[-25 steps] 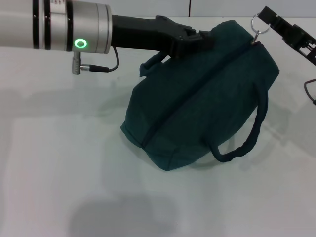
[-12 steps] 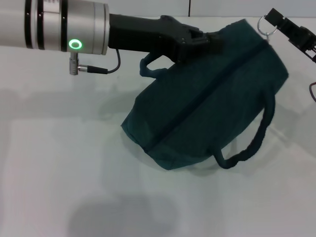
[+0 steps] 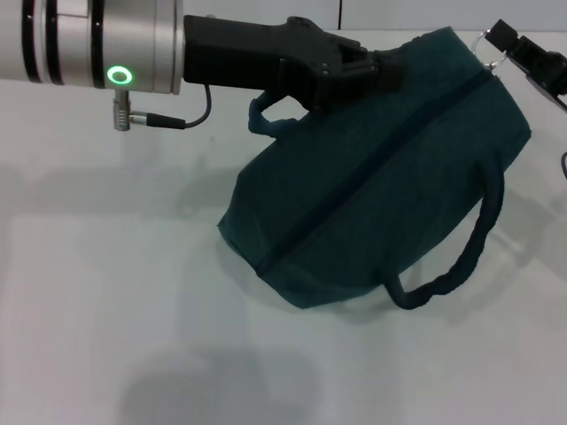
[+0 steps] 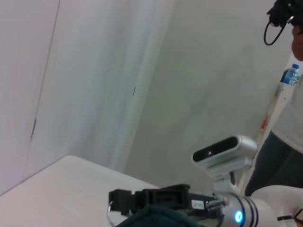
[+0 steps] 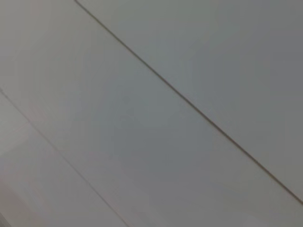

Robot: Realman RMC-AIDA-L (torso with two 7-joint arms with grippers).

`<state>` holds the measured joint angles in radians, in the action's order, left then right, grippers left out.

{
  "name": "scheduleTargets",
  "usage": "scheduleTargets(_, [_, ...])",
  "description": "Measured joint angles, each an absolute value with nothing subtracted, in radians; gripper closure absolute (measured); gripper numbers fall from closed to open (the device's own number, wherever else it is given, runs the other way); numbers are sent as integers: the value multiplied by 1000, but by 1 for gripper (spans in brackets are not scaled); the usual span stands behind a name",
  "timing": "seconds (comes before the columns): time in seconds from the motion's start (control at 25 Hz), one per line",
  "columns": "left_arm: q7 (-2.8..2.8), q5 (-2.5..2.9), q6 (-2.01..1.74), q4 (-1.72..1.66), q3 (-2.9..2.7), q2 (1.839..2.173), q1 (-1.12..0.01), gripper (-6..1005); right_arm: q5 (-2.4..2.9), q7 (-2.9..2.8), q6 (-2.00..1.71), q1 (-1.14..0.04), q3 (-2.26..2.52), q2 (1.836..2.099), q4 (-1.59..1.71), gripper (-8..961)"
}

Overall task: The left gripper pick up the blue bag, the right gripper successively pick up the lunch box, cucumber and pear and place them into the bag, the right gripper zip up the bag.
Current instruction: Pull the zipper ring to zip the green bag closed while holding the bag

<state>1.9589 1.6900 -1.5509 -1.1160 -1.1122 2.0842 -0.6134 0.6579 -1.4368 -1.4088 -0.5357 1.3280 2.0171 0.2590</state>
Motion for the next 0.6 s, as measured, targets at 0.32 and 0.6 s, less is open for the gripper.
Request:
scheduleTargets(0.32, [1957,1634,-1578,-1136,-1103,2083,-599,941,658,-1442,-1390,-535,1327,2017,247,838])
scheduleTargets(0.6, [1957,1628,-1577,-1167,-1103,2084,-583,942,660,-1442,-1393,-540,1330,2017,249,837])
